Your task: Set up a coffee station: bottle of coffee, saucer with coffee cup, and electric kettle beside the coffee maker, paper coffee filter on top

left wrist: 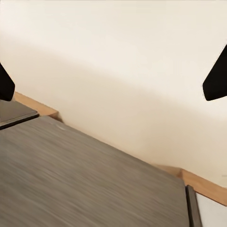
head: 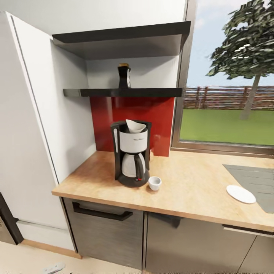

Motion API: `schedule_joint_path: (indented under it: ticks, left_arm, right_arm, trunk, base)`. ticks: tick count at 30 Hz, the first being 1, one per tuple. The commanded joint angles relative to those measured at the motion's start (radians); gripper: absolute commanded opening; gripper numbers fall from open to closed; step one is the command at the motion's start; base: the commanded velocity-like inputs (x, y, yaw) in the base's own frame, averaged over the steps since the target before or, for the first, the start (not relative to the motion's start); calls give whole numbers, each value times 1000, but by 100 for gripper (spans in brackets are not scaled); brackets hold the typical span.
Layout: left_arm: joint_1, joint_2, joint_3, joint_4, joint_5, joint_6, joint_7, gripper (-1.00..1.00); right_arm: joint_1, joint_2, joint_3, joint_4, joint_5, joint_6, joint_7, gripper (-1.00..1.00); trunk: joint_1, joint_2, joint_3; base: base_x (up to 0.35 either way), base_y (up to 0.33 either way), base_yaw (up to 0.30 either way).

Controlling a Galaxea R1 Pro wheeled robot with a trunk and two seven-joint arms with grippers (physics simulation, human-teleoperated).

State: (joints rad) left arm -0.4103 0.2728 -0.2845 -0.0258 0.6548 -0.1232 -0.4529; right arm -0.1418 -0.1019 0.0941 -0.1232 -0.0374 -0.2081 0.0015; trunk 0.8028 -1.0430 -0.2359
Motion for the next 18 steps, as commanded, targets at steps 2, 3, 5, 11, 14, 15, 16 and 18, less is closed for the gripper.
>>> schedule_joint_path:
  ticks: [2, 3, 5, 11, 14, 15, 16, 18]
  left_arm:
    - [-1, 0, -8, 1, 6, -4, -3, 100]
    - [-1, 0, -8, 1, 6, -4, -3, 100]
    - [-1, 0, -8, 1, 6, -4, -3, 100]
    - [-1, 0, -8, 1, 6, -4, -3, 100]
    - [0, 0, -8, 1, 6, -4, -3, 100]
    - [-1, -1, -8, 1, 6, -4, -3, 100]
    - [-1, -1, -8, 0, 6, -4, -3, 100]
    - [-1, -2, -8, -1, 6, -5, -4, 100]
  right_arm:
    - [-1, -1, 7, 1, -4, -4, 0, 100]
    - [-1, -1, 7, 2, -4, -4, 0, 100]
    - [-1, -1, 6, 2, -4, -4, 0, 100]
    - [-1, -1, 7, 2, -3, -4, 0, 100]
    - [-1, 0, 7, 2, -4, -4, 0, 100]
    - [-1, 1, 8, 2, -4, -4, 0, 100]
    - [-1, 1, 8, 2, -4, -4, 0, 100]
    - [-1, 2, 7, 1, -4, -4, 0, 100]
  trunk:
    - [0, -1, -1]
    - [0, -1, -1]
    - [0, -1, -1]
    - [0, -1, -1]
    - [0, -1, -1]
    - [0, -1, -1]
    - [0, -1, -1]
    - [0, -1, -1]
  base:
    - [-121, 282, -15]
    - [-113, 288, -11]
    - [-94, 293, -7]
    - [-24, 199, -2]
    - [-2, 51, 0]
    - [-1, 32, 0]
    - [-1, 16, 0]
    - [0, 8, 0]
